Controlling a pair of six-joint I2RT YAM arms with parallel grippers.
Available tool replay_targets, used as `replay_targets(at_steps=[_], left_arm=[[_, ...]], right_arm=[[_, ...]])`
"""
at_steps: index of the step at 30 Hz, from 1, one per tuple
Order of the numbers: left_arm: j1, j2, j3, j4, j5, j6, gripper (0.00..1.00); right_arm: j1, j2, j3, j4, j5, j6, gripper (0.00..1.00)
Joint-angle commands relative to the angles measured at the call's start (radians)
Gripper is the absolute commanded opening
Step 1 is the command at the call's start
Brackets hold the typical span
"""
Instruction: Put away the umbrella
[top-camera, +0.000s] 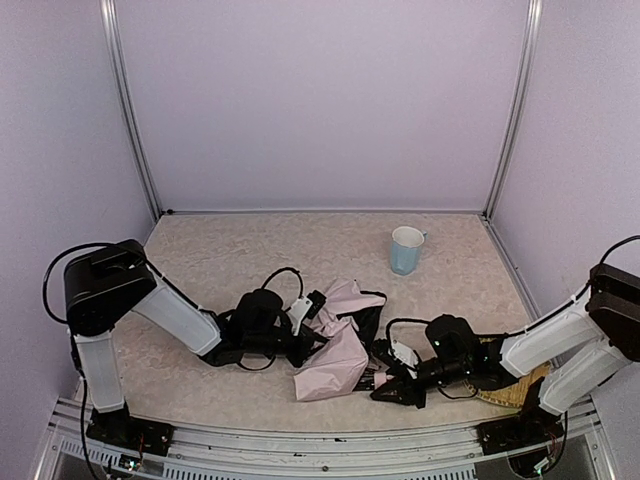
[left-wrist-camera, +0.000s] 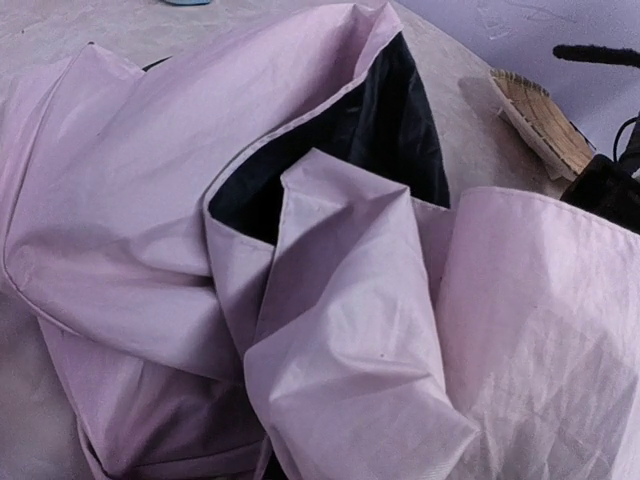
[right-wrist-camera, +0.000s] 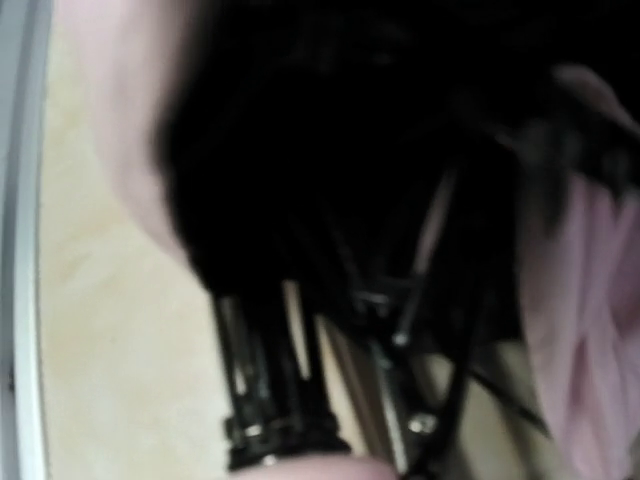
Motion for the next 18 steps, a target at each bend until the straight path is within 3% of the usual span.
replay_targets(at_steps=[1,4,8,12,16,18], left_arm=[[-0.054,-0.102,0.057,-0.139,0.054,-0.009,0.00],[-0.096,-0.188,0.107,-0.194,0.057,0.040,0.00],[-0.052,-0.200,0.095,-0.155,0.040,0.041,0.00],[0.022,-0.047,0.133,-0.175,0.013,0.008,0.00],[0.015,0.097,0.220,-0.256,-0.028,0.031,0.00],[0.007,0.137,0.243,-0.289,-0.054,0.026,0.00]], right_arm=[[0.016,0.004,0.012,0.072,0.010,-0.046,0.13],[0.015,-0.006,0.005,0.063,0.022,-0.099,0.10],[0.016,-0.009,0.018,0.039,0.036,-0.138,0.09],[0.016,0.006,0.016,0.057,0.044,-0.148,0.12],[0.015,0.015,0.023,0.044,0.049,-0.145,0.14],[0.015,-0.005,0.021,0.029,0.068,-0.139,0.22]])
